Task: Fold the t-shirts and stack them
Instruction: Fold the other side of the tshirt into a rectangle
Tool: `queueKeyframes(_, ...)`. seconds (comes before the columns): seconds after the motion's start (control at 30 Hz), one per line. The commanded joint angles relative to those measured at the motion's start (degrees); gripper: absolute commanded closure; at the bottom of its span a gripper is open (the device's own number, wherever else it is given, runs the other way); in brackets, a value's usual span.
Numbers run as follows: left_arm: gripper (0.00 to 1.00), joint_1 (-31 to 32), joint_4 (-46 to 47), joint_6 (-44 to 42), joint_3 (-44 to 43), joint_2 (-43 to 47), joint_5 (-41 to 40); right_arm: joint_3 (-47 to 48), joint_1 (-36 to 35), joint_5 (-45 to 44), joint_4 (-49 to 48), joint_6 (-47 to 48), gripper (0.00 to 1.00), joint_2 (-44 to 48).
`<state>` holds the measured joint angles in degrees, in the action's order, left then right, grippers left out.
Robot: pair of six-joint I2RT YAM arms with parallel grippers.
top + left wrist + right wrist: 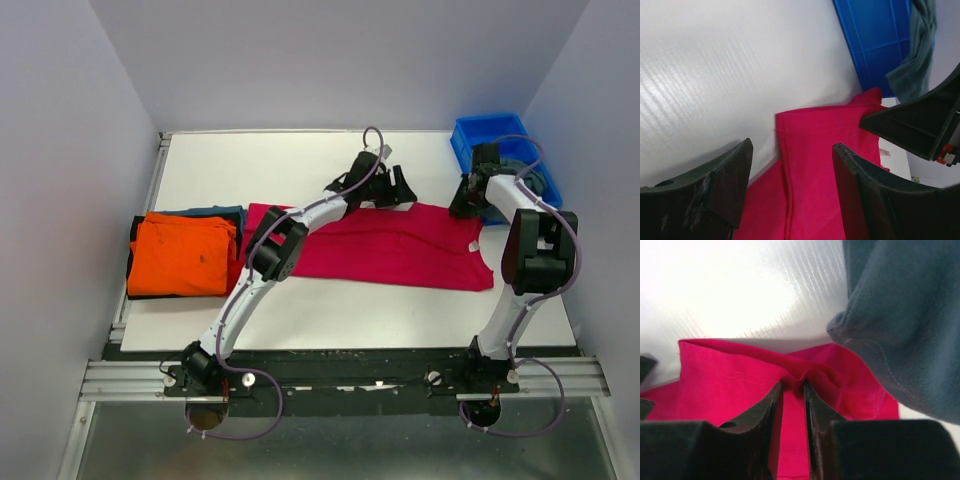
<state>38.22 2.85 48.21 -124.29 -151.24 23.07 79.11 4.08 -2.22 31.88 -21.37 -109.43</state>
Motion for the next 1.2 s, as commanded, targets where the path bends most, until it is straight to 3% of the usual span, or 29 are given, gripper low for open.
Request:
queueKeyframes(0.0,0.26,0.1,7.6,4.6,-2.4,-3.8,5.1,0.7,-0.2,3.5,0.0,0.9,0.82,0.8)
queueKeyframes(0.1,0.28,0.2,10.3,7.2,-2.9,-5.3,6.3,0.5,-0.2,3.8,0.0,0.7,0.99,1.2)
queueKeyframes(0.13,0.29,0.2,11.1,7.7,-2.9,-5.6,6.5,0.7,-0.2,4.1,0.4,0.8,0.99,1.3)
queueKeyframes(0.4,0.30,0.1,12.4,6.6,-0.7,-3.9,6.5,-5.6,-0.3,5.1,-0.3,0.3,0.99,8.6)
queueKeyframes(0.87,0.30,-0.2,12.1,5.2,4.5,2.4,6.5,-33.7,-0.5,18.4,-2.0,-7.4,0.99,34.9)
queueKeyframes(0.93,0.30,-0.2,12.3,4.7,6.2,4.0,6.5,-37.2,-0.5,20.8,-1.6,-7.9,0.92,38.1)
queueKeyframes(0.97,0.30,-0.2,12.1,4.4,7.1,5.0,6.5,-38.4,-0.5,21.2,-1.0,-8.4,0.81,40.1)
queueKeyframes(1.0,0.30,-0.2,12.0,4.0,8.0,5.9,6.6,-39.5,-0.4,20.8,-0.4,-8.8,0.62,42.0)
queueKeyframes(1.03,0.30,-0.2,11.9,3.6,9.0,6.8,6.6,-40.3,-0.4,19.9,0.3,-9.0,0.55,44.4)
queueKeyframes(1.1,0.30,-0.1,11.6,2.4,11.0,8.9,6.4,-40.8,-0.4,16.2,1.1,-9.7,0.43,48.9)
queueKeyframes(1.17,0.30,0.2,11.5,1.5,13.0,11.2,6.3,-39.7,-0.4,11.6,1.1,-9.1,0.41,51.8)
